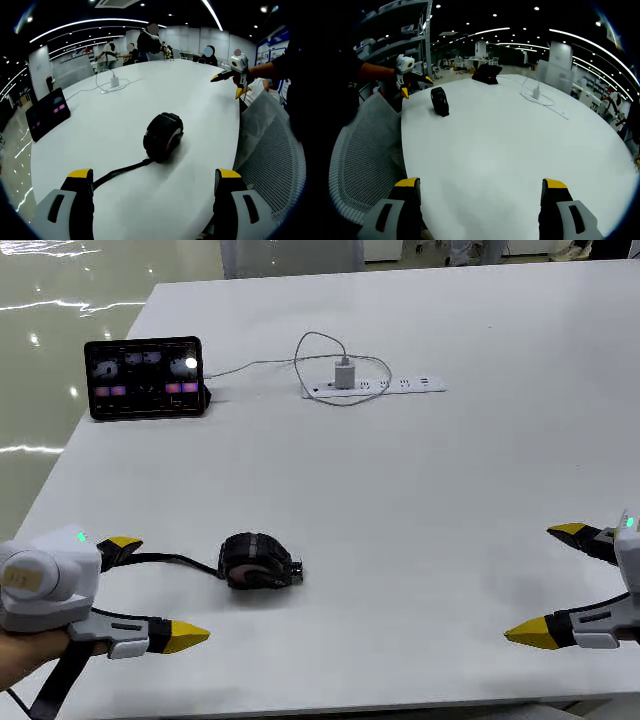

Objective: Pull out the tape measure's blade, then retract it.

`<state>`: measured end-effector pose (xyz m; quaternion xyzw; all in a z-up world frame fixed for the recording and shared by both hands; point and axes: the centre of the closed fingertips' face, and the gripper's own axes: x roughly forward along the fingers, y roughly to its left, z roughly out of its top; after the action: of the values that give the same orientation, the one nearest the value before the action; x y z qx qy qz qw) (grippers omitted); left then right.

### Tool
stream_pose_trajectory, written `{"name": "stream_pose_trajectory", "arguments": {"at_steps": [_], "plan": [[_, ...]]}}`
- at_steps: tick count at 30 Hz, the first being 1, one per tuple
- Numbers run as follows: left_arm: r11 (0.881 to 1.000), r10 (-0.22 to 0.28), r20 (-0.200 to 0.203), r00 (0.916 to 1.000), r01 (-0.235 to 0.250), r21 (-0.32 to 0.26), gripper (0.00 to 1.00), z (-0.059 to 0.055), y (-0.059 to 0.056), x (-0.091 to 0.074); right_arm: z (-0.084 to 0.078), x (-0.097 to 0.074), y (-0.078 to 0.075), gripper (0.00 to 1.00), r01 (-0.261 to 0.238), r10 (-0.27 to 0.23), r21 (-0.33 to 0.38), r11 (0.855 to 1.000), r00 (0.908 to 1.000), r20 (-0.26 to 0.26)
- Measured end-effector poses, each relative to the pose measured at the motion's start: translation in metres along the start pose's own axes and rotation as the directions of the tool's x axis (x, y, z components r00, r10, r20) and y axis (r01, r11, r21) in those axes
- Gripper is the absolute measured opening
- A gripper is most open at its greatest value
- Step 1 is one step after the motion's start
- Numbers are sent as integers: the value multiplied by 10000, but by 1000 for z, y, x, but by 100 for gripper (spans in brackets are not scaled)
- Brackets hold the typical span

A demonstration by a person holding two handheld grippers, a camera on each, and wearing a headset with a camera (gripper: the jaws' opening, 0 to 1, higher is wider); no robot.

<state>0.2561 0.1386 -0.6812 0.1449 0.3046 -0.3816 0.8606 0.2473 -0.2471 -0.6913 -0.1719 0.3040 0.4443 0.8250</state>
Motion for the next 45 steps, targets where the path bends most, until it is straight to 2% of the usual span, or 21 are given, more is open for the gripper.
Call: {"name": "stream_pose_trajectory", "arguments": {"at_steps": [4, 5, 6, 10, 14, 17, 19, 22, 26, 27, 29, 30, 39, 41, 42, 43, 44, 45], "plan": [[9995, -150, -127, 9998, 154, 260, 99, 3, 2, 2, 4, 4, 0, 99, -82, 82, -111, 9999, 10000, -15], [9968, -177, -316, 9993, 201, 772, 99, 2, 4, 3, 6, 5, 1, 99, -102, 102, -201, 9997, 9999, 14], [9958, -194, -442, 9988, 233, 884, 98, 1, 4, 3, 7, 6, 1, 99, -124, 124, -219, 9997, 9999, 26], [9952, -445, -519, 9977, 488, 844, 99, 8, 3, 6, 13, 9, 2, 99, -222, 226, -386, 9990, 9997, 98], [9930, -686, -647, 9955, 744, 916, 99, 12, 2, 9, 14, 14, 3, 99, -279, 275, -694, 9972, 9996, -66], [9872, -891, -886, 9921, 998, 1242, 99, 14, 1, 14, 21, 18, 7, 99, -673, 690, -580, 9960, 9972, 272], [9840, -1005, -998, 9899, 1137, 1373, 99, 15, 0, 16, 22, 19, 9, 99, -787, 809, -646, 9948, 9962, 325], [9763, -1200, -1374, 9832, 1420, 1632, 99, 16, -1, 21, 27, 24, 11, 99, -912, 949, -847, 9922, 9947, 405], [9640, -1416, -1562, 9775, 1720, 2027, 99, 21, -2, 26, 30, 31, 15, 99, -1116, 1156, -1112, 9875, 9928, 310], [9565, -1500, -1704, 9739, 1866, 2242, 99, 22, -2, 28, 31, 32, 15, 99, -1171, 1212, -1218, 9856, 9923, 269], [9528, -1527, -1818, 9714, 1935, 2340, 99, 24, -3, 31, 33, 35, 16, 99, -1226, 1267, -1247, 9846, 9916, 256], [9496, -1615, -1941, 9676, 2059, 2362, 99, 25, -3, 33, 35, 36, 17, 99, -1291, 1336, -1333, 9826, 9907, 252], [9225, -2076, -2259, 9518, 2673, 2783, 98, 36, -11, 50, 44, 48, 22, 99, -1681, 1709, -1586, 9729, 9853, 40], [9140, -2165, -2341, 9478, 2810, 2926, 97, 39, -13, 54, 46, 50, 23, 99, -1765, 1786, -1651, 9703, 9839, -25], [9019, -2019, -2284, 9524, 2717, 3357, 98, 42, -11, 58, 46, 52, 24, 99, -1860, 1876, -1767, 9665, 9822, -76], [8932, -2013, -2278, 9527, 2740, 3565, 99, 42, -12, 61, 47, 54, 23, 99, -1918, 1936, -1804, 9647, 9810, -77], [8951, -2051, -2409, 9486, 2813, 3459, 98, 40, -13, 62, 48, 55, 23, 99, -1966, 1983, -1824, 9634, 9801, -87], [9005, -2053, -2915, 9343, 2970, 3176, 97, 33, -13, 63, 48, 58, 22, 99, -2020, 2035, -1829, 9621, 9790, -112]]}}
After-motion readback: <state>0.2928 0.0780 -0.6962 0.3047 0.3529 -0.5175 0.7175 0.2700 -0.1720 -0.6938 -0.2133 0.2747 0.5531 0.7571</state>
